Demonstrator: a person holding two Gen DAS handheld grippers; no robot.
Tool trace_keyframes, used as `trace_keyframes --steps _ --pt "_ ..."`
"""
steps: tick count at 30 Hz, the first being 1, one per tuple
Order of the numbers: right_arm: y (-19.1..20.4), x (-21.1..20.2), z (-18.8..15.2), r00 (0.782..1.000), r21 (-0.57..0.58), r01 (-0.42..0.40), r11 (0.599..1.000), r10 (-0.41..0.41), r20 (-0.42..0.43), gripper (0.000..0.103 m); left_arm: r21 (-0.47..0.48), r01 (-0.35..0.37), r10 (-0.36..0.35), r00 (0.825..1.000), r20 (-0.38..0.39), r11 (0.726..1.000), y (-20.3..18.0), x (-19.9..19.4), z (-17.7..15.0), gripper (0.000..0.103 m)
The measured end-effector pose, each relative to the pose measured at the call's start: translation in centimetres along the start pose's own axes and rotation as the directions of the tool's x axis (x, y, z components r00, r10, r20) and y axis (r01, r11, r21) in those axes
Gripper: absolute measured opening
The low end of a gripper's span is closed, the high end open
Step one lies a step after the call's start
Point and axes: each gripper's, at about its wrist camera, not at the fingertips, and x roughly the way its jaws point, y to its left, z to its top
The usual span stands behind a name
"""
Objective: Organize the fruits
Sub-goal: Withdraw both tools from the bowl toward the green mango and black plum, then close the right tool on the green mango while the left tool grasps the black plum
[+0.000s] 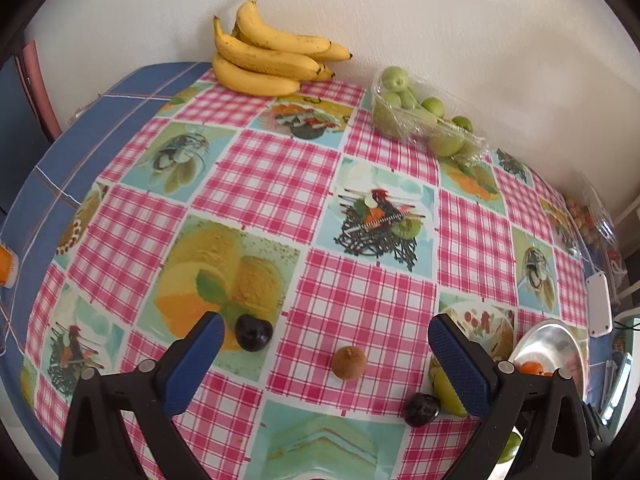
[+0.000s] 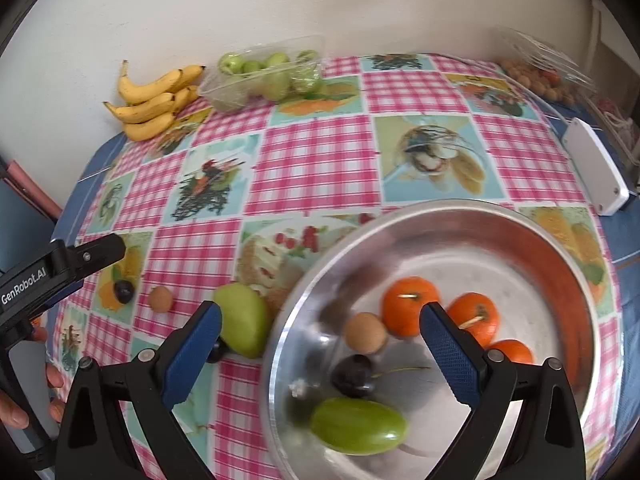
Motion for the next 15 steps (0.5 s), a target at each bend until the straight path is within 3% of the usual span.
trace_keyframes --steps 9,13,15 --pt "4.2 0.5 0.2 0.998 -0.086 -0.060 0.994 0.061 0.005 0.097 -0.037 -0.022 0.023 1.000 0.004 0.999 2.5 -0.4 0.9 0.103" --pt "5.4 0.9 0.1 0.999 -0.130 -0.049 0.990 0.049 -0.002 0.073 -0.045 -0.032 0.032 0.999 -0.001 0.998 3.8 -0.2 1.3 0.102" --pt "5.7 1.2 0.0 0.999 -0.139 -0.042 0.989 0.041 -0.012 0.069 -0.050 -0.035 0.034 0.999 -0.008 0.998 4.5 0.2 1.5 0.101"
